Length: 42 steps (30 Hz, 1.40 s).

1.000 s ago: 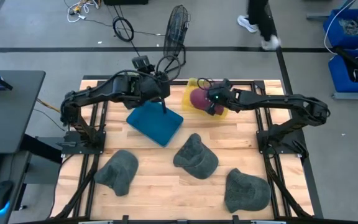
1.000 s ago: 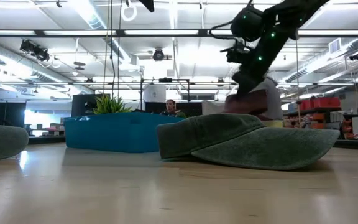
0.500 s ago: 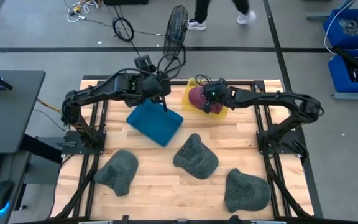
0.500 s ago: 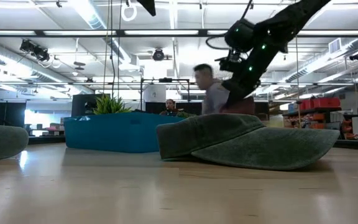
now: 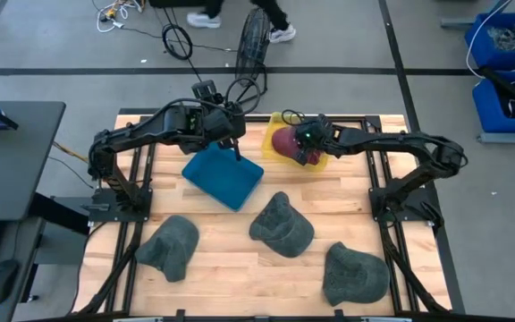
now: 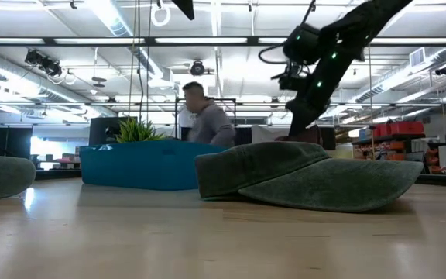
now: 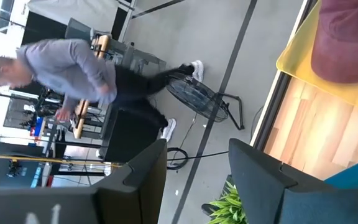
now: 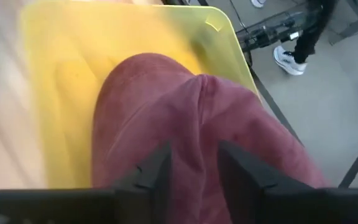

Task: Pick & Place hat
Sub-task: Put the red cap into the yellow bin, then put the middle black cap into the blue bin

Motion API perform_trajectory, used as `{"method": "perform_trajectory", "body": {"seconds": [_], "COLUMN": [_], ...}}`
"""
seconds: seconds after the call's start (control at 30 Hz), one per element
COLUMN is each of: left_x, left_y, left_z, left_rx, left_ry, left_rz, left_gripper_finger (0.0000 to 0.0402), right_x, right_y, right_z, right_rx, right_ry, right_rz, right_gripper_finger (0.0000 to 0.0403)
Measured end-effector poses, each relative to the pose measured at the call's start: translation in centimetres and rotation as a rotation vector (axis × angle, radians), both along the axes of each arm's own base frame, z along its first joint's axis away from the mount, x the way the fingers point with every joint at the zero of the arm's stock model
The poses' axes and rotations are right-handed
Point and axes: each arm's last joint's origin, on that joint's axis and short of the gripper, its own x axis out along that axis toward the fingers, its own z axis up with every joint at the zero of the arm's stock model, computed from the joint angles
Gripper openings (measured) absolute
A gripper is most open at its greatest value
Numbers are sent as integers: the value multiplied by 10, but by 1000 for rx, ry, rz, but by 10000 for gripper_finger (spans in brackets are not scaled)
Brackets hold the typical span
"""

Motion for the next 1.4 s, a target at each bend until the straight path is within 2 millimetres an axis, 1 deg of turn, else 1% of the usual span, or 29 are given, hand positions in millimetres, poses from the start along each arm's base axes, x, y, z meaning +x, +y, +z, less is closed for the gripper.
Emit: {"method": "perform_trajectory", "body": {"seconds": [0.17,0.23,0.3,0.37,0.47,0.57,0.63,0.73,0.9,0.97,1.03,1.1,1.27,1.33,1.4], "left_x": [-2,-5,-10,-20,-36,-43,-47,-52,-54,-54,-54,-56,-79,-88,-96], "left_y": [0,-1,-4,-6,-13,-25,-36,-56,-88,-98,-105,-109,-104,-102,-101], "left_z": [-1,-3,-4,-4,-2,1,4,9,8,4,-9,-26,-71,-89,-103], "left_rx": [-11,-27,-56,-116,-248,-318,-331,-348,-359,-363,-371,-380,-407,-455,-523], "left_ry": [-2,11,13,6,-19,-62,-89,-127,-161,-165,-140,-116,-113,-121,-116], "left_rz": [15,23,38,54,58,38,13,-41,-113,-127,-119,-91,19,10,-56], "left_gripper_finger": [177,177,177,177,177,177,177,177,177,177,177,177,177,177,177], "right_x": [-18,-26,-36,-43,-51,-52,-49,-43,-30,-24,-17,-10,3,6,8], "right_y": [19,30,42,53,71,89,101,116,142,151,160,168,185,189,190], "right_z": [29,44,58,70,83,89,90,86,73,65,56,47,34,30,27], "right_rx": [-27,-36,-35,-23,41,141,209,294,350,367,380,388,393,389,385], "right_ry": [-12,-50,-106,-174,-266,-324,-355,-361,-286,-244,-199,-173,-143,-131,-120], "right_rz": [59,77,89,114,241,410,484,532,639,669,695,720,828,858,871], "right_gripper_finger": [167,173,175,173,166,158,155,154,165,170,176,181,186,186,186]}}
